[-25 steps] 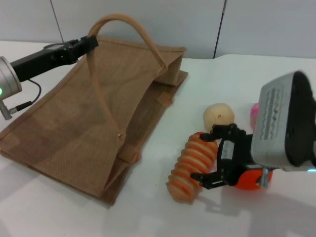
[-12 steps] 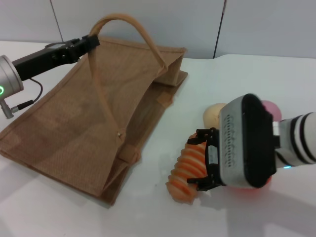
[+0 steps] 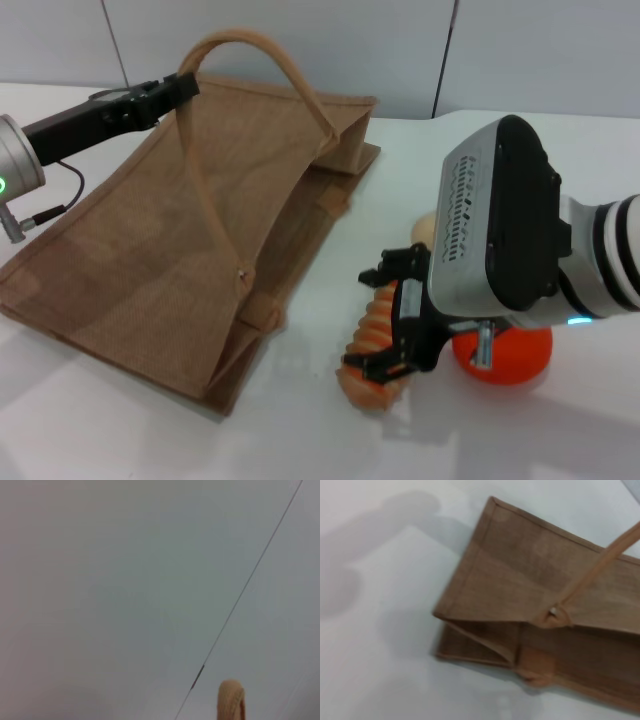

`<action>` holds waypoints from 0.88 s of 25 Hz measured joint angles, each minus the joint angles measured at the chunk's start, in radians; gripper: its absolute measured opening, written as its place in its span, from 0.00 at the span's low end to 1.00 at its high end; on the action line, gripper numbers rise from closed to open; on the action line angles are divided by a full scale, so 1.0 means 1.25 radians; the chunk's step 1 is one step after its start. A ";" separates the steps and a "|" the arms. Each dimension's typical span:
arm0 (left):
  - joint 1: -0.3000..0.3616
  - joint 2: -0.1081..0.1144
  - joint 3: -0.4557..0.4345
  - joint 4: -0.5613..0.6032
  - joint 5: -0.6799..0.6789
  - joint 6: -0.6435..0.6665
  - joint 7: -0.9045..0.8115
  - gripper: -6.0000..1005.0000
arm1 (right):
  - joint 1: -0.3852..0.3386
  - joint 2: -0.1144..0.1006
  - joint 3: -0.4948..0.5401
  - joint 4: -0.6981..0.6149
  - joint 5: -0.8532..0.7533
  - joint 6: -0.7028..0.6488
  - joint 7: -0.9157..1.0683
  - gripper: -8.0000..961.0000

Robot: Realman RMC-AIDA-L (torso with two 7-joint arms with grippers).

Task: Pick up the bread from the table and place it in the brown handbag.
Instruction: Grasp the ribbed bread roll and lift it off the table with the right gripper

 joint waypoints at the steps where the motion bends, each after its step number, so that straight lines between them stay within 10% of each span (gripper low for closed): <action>1: 0.000 0.000 0.000 0.000 0.000 0.000 -0.001 0.13 | 0.000 0.000 0.000 -0.010 0.000 -0.016 0.018 0.93; 22: -0.003 0.001 0.000 0.000 0.000 -0.001 -0.003 0.12 | 0.080 0.014 -0.109 0.028 -0.187 -0.046 0.274 0.93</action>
